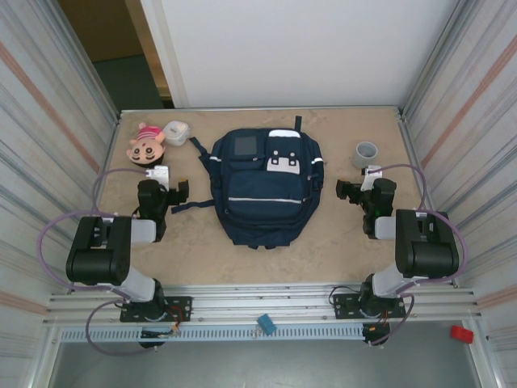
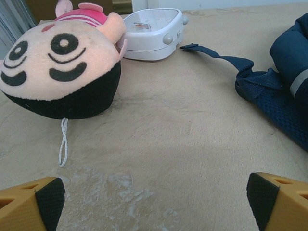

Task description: Pack the student bag

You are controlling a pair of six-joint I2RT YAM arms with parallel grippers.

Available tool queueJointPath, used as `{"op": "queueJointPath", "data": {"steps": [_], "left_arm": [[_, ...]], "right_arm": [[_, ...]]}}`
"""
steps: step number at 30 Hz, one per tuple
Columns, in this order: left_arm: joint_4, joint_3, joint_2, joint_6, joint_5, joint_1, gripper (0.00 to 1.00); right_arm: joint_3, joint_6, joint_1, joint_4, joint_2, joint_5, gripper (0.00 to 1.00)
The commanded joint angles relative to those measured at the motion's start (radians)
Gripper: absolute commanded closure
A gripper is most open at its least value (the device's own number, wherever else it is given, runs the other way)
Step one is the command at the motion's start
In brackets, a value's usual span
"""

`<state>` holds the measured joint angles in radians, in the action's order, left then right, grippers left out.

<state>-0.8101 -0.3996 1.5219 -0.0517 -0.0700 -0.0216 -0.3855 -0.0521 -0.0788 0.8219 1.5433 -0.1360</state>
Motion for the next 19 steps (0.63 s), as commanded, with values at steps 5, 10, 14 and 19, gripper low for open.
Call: {"op": "queueJointPath", "data": {"steps": [5,10,14,19], "left_arm": [[0.0,0.001,-0.011,0.006,0.013,-0.005,0.02],[-0.001,0.001,-0.011,0.007,0.012,-0.005,0.01],[0.004,-0.005,-0.005,0.006,0.013,-0.006,0.01],[0.0,-0.001,-0.009,0.004,0.015,-0.007,0.01]], "right_arm": [[-0.012,-0.022,0.002,0.002,0.0,-0.01,0.01],[-0.012,-0.021,0.002,0.002,0.0,-0.01,0.01],[-0.012,-0.021,0.002,0.002,0.0,-0.01,0.01],[-0.012,-0.021,0.002,0.002,0.001,-0.01,0.01]]}}
